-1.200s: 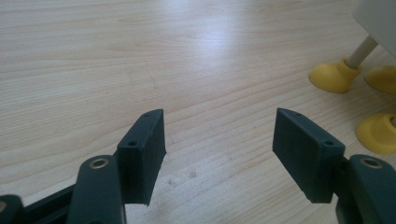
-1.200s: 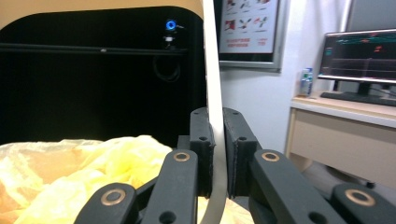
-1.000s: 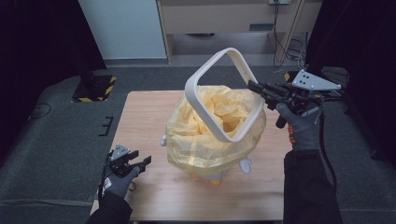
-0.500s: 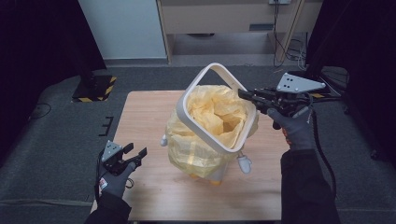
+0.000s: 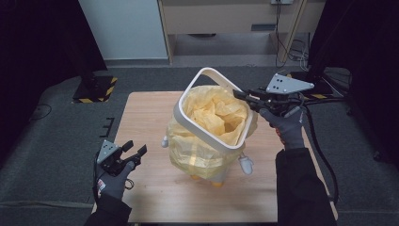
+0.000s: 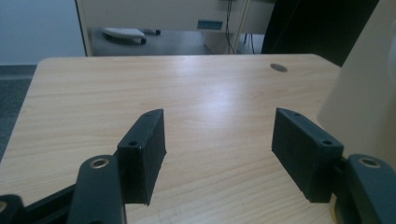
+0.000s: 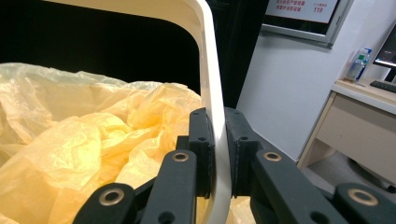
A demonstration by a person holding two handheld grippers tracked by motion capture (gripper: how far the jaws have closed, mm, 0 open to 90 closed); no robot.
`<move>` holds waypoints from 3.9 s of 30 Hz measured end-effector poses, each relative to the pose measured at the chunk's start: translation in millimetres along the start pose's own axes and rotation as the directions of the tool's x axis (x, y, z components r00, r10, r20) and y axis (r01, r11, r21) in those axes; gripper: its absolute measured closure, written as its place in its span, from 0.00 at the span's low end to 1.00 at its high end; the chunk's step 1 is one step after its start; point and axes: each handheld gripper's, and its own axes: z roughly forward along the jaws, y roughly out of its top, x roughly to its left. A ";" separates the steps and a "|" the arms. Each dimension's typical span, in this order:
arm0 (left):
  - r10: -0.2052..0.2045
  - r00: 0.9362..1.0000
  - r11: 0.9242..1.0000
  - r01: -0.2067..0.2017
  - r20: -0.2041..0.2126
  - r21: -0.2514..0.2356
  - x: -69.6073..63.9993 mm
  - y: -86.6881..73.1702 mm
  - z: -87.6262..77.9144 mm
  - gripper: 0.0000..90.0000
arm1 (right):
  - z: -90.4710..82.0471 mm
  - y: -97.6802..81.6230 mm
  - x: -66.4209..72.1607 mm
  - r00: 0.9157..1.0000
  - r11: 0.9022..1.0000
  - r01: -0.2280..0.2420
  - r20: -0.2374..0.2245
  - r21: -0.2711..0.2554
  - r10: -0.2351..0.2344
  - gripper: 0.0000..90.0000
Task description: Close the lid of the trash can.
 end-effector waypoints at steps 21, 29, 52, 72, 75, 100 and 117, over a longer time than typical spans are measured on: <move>0.036 0.995 0.975 -0.014 0.098 -0.224 -36.8 74.0 -27.4 0.38 | 3.9 -7.5 4.8 0.998 0.998 -0.060 0.004 -0.012 0.060 0.87; 0.031 0.993 0.967 -0.001 0.113 -0.253 -41.9 83.7 -29.7 0.38 | 6.2 -8.3 5.3 0.996 0.996 -0.084 -0.012 -0.031 0.084 0.88; 0.071 0.980 0.937 -0.001 0.188 -0.348 -79.0 129.0 -25.7 0.38 | 17.4 -5.5 4.5 0.999 0.999 -0.047 -0.011 -0.010 0.047 0.88; 0.175 0.958 0.949 -0.103 0.227 -0.296 -126.4 148.5 -3.7 0.35 | 12.4 -3.5 8.7 1.000 0.999 -0.003 0.029 0.032 0.002 0.83; 0.207 0.958 0.953 -0.152 0.200 -0.261 -130.7 146.3 -0.2 0.36 | 11.9 -3.3 9.1 0.999 0.999 0.006 0.032 0.038 -0.007 0.83; 0.185 0.965 0.966 -0.145 0.185 -0.212 -129.1 134.6 20.0 0.39 | 0.1 8.4 13.6 0.989 0.995 -0.041 0.137 -0.093 0.054 0.67; 0.174 0.968 0.968 -0.134 0.183 -0.211 -127.5 128.8 25.1 0.39 | 10.9 -11.2 20.3 0.973 0.997 -0.025 0.227 -0.076 0.041 0.75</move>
